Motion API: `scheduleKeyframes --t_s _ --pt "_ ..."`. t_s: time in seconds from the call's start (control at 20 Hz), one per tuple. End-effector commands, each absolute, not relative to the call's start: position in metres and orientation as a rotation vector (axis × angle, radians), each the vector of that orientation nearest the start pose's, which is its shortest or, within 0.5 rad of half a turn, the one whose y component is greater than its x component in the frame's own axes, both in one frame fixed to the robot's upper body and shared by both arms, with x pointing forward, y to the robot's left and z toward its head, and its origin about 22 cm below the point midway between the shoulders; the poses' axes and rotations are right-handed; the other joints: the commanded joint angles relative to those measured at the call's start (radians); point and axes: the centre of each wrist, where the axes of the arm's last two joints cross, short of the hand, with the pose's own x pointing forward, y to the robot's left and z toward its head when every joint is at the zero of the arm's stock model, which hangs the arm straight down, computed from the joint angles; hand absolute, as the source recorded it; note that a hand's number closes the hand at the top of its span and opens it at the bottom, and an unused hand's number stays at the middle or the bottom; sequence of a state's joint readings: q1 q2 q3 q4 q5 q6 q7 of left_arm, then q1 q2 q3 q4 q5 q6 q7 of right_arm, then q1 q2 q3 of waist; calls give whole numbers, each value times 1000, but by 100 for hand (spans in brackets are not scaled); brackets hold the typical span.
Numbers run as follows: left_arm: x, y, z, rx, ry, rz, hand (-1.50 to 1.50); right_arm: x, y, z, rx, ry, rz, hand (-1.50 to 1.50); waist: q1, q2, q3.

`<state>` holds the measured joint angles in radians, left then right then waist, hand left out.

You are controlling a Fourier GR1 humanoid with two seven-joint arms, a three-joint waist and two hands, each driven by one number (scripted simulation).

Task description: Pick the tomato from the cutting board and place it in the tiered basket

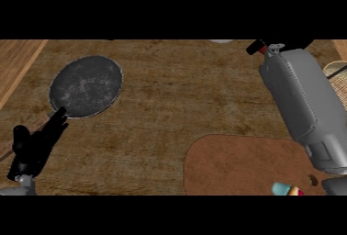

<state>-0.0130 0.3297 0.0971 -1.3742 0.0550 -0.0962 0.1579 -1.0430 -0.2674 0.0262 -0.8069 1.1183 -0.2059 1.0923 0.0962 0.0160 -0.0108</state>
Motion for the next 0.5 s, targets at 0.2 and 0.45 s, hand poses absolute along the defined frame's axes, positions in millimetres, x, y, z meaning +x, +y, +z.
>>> scheduleKeyframes --t_s 0.2,0.45 --pt "242 340 -13 235 -1229 -129 0 462 -140 240 -1622 -833 -79 150 -23 5 8" --pt "238 332 -14 231 -1229 -122 0 468 -151 251 -1671 -870 -138 150 -27 3 10"
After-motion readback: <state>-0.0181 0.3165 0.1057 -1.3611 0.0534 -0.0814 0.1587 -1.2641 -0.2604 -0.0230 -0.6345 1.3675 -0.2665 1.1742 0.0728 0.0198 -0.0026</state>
